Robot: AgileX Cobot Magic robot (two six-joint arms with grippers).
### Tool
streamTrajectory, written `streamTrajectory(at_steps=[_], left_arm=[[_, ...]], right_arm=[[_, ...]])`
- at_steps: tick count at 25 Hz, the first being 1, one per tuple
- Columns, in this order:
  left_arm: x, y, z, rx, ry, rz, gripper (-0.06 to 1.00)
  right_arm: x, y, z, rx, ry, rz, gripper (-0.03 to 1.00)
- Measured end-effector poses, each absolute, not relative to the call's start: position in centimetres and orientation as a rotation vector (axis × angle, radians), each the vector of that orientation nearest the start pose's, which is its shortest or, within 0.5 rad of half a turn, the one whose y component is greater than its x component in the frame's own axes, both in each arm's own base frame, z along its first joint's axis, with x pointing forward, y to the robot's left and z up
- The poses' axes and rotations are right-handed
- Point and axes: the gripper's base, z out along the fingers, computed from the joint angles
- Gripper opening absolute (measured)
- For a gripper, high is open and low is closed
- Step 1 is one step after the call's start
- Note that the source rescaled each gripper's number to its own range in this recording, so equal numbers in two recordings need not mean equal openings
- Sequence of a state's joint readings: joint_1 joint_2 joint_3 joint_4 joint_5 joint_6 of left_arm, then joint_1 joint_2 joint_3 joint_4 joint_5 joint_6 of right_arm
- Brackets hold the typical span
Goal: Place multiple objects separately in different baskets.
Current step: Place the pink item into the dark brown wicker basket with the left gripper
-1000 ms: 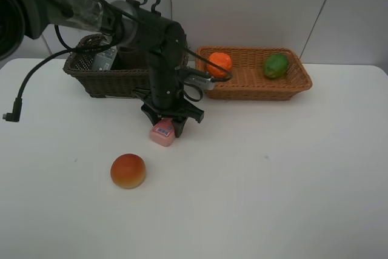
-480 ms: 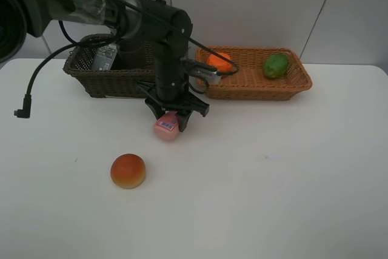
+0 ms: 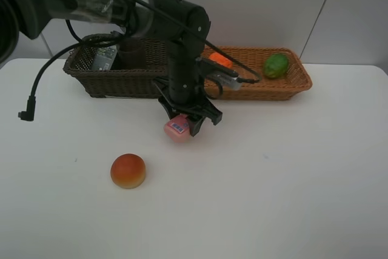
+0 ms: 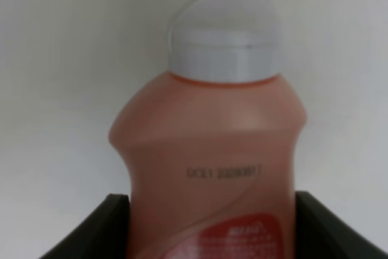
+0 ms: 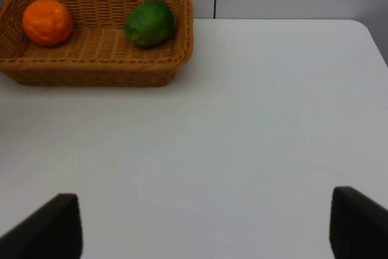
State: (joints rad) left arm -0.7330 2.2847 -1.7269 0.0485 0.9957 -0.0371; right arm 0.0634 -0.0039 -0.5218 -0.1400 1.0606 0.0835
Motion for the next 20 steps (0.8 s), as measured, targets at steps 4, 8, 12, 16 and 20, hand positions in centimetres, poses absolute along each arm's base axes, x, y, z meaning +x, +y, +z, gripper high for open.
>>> streamTrajectory(at_steps=[4,8,12,16,20], left_arm=[[33.0,-31.7,12.7,1.345,2.721,-0.039,0.68],[32.2,-32.5,13.0,1.505,2.633,-0.065,0.68],[31.9,-32.7,14.5,1.519,2.585,-0.08,0.68],[32.0,-32.8,16.8,1.494,2.538,-0.099,0.68],[32.6,-33.1,20.1,1.452,2.477,-0.125,0.68]], right_arm=[[-0.8,-1.2,28.4,0.029,2.011,-0.073,0.7],[-0.8,-1.2,28.4,0.029,2.011,-0.074,0.7],[-0.8,-1.2,28.4,0.029,2.011,-0.074,0.7],[-0.8,-1.2,28.4,0.029,2.011,-0.074,0.7],[-0.8,-1.2,28.4,0.029,2.011,-0.074,0.7]])
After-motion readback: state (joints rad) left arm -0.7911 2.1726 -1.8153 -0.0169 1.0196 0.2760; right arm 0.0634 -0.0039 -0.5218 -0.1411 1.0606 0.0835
